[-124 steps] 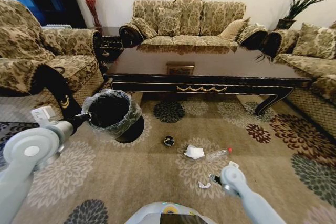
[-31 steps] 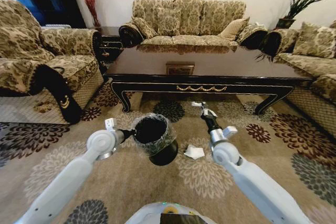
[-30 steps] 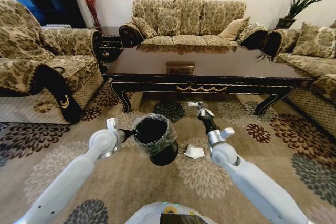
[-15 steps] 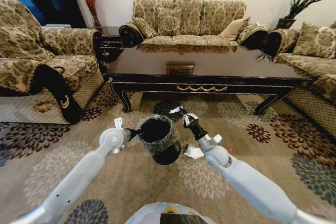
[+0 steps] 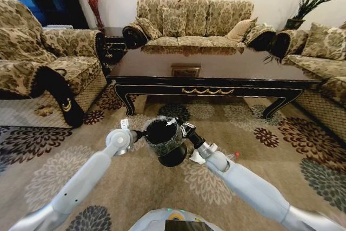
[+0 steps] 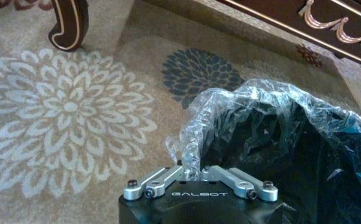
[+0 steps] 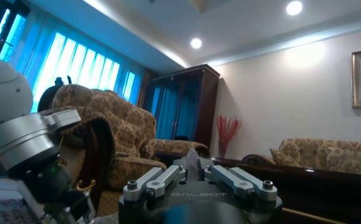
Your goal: Move to the front of the table and pick up the trash from the floor, then place it into the trash bin.
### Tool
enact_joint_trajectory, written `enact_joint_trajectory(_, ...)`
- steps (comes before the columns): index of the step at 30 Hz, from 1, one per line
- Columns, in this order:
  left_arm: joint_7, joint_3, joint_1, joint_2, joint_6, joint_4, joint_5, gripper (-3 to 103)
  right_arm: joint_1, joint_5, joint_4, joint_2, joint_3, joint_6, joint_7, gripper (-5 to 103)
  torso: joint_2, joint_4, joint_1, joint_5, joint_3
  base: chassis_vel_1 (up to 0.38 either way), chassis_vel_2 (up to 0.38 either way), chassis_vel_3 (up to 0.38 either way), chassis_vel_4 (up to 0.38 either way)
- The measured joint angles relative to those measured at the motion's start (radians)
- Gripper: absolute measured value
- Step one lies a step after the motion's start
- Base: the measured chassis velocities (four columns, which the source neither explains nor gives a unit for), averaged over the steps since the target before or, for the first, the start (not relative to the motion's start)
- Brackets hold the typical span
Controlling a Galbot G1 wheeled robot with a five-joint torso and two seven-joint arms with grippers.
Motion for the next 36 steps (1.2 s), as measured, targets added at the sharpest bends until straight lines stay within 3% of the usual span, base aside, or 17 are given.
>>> enact_joint_trajectory(4, 0.001, -0.001, 0.003, -0.006, 0.000, 0.000, 0.002, 4, -0.022, -0.008, -0.004, -0.002, 0.010, 0.000, 0.000, 25, 0.000, -0.0002, 0.000, 0.0000, 0.000, 0.000, 0.000, 0.000, 0.000)
enact_joint_trajectory(9, 0.002, -0.015, 0.015, -0.003, 0.000, -0.007, 0.006, 4, -0.053, -0.004, 0.002, -0.005, 0.036, 0.001, -0.006, 47, 0.000, 0.0000, 0.000, -0.0001, 0.000, 0.000, 0.000, 0.000, 0.000)
enact_joint_trajectory(11, 0.003, -0.038, 0.024, 0.005, 0.000, -0.017, 0.006, 4, -0.079, 0.043, 0.011, -0.003, 0.067, -0.025, 0.011, 58, 0.000, -0.0001, 0.000, -0.0001, 0.000, 0.000, 0.000, 0.000, 0.000)
enact_joint_trajectory(13, 0.004, -0.054, 0.030, 0.012, 0.000, -0.024, 0.006, 4, -0.094, 0.080, 0.018, -0.002, 0.086, -0.048, 0.030, 58, 0.000, -0.0002, 0.000, -0.0002, 0.000, 0.000, 0.000, 0.000, 0.000)
enact_joint_trajectory(15, 0.007, -0.115, 0.048, 0.045, 0.003, -0.050, -0.005, 4, -0.131, 0.174, 0.030, -0.003, 0.148, -0.111, 0.099, 74, 0.000, -0.0001, 0.000, 0.0000, 0.000, 0.000, 0.000, 0.000, 0.000)
enact_joint_trajectory(16, 0.007, -0.115, 0.048, 0.045, 0.003, -0.050, -0.005, 4, -0.131, 0.174, 0.030, -0.003, 0.148, -0.111, 0.099, 74, 0.000, -0.0001, 0.000, 0.0000, 0.000, 0.000, 0.000, 0.000, 0.000)
enact_joint_trajectory(17, 0.008, -0.142, 0.055, 0.060, 0.005, -0.059, -0.014, 4, -0.145, 0.207, 0.032, -0.005, 0.173, -0.138, 0.130, 74, 0.000, -0.0001, 0.000, -0.0001, 0.000, 0.000, 0.000, 0.000, 0.000)
enact_joint_trajectory(20, 0.012, -0.224, 0.077, 0.109, 0.008, -0.084, -0.039, 4, -0.183, 0.321, 0.046, -0.018, 0.233, -0.266, 0.288, 90, 0.000, 0.0002, 0.000, 0.0000, 0.000, 0.000, 0.000, 0.000, 0.000)
enact_joint_trajectory(21, 0.012, -0.224, 0.077, 0.109, 0.008, -0.084, -0.039, 4, -0.183, 0.321, 0.046, -0.018, 0.233, -0.266, 0.288, 90, 0.000, 0.0002, 0.000, 0.0000, 0.000, 0.000, 0.000, 0.000, 0.000)
enact_joint_trajectory(23, 0.014, -0.268, 0.093, 0.139, 0.008, -0.101, -0.055, 4, -0.200, 0.405, 0.055, -0.024, 0.262, -0.386, 0.447, 99, 0.000, -0.0001, 0.000, 0.0001, 0.000, 0.000, 0.000, 0.000, 0.000)
enact_joint_trajectory(24, 0.014, -0.285, 0.104, 0.151, 0.008, -0.114, -0.063, 4, -0.205, 0.467, 0.060, -0.024, 0.276, -0.460, 0.538, 100, 0.000, -0.0001, 0.000, 0.0000, 0.000, 0.000, 0.000, 0.000, 0.000)
enact_joint_trajectory(26, 0.014, -0.292, 0.110, 0.156, 0.009, -0.122, -0.065, 4, -0.205, 0.497, 0.062, -0.022, 0.283, -0.491, 0.574, 100, 0.000, -0.0001, 0.000, -0.0001, 0.000, 0.000, 0.000, 0.000, 0.000)
enact_joint_trajectory(27, 0.015, -0.304, 0.123, 0.162, 0.009, -0.140, -0.069, 4, -0.204, 0.577, 0.062, -0.013, 0.301, -0.576, 0.673, 100, 0.000, -0.0001, 0.000, -0.0001, 0.000, 0.000, 0.000, 0.000, 0.000)
enact_joint_trajectory(28, 0.015, -0.309, 0.128, 0.164, 0.009, -0.147, -0.070, 4, -0.201, 0.619, 0.057, -0.006, 0.310, -0.619, 0.722, 100, 0.000, -0.0001, 0.000, -0.0001, 0.000, 0.000, 0.000, 0.000, 0.000)
enact_joint_trajectory(29, 0.015, -0.309, 0.128, 0.164, 0.009, -0.147, -0.070, 4, -0.201, 0.619, 0.057, -0.006, 0.310, -0.619, 0.722, 100, 0.000, -0.0001, 0.000, -0.0001, 0.000, 0.000, 0.000, 0.000, 0.000)
enact_joint_trajectory(31, 0.012, -0.332, 0.152, 0.165, 0.009, -0.177, -0.077, 4, -0.192, 0.747, 0.022, 0.021, 0.342, -0.714, 0.849, 100, 0.000, -0.0002, 0.000, -0.0001, 0.000, 0.000, 0.000, 0.000, 0.000)
enact_joint_trajectory(36, 0.008, -0.386, 0.208, 0.177, 0.009, -0.223, -0.084, 4, -0.176, 0.852, -0.078, 0.083, 0.414, -0.798, 0.959, 100, 0.000, 0.0002, 0.000, 0.0000, 0.000, 0.000, 0.000, 0.000, 0.000)
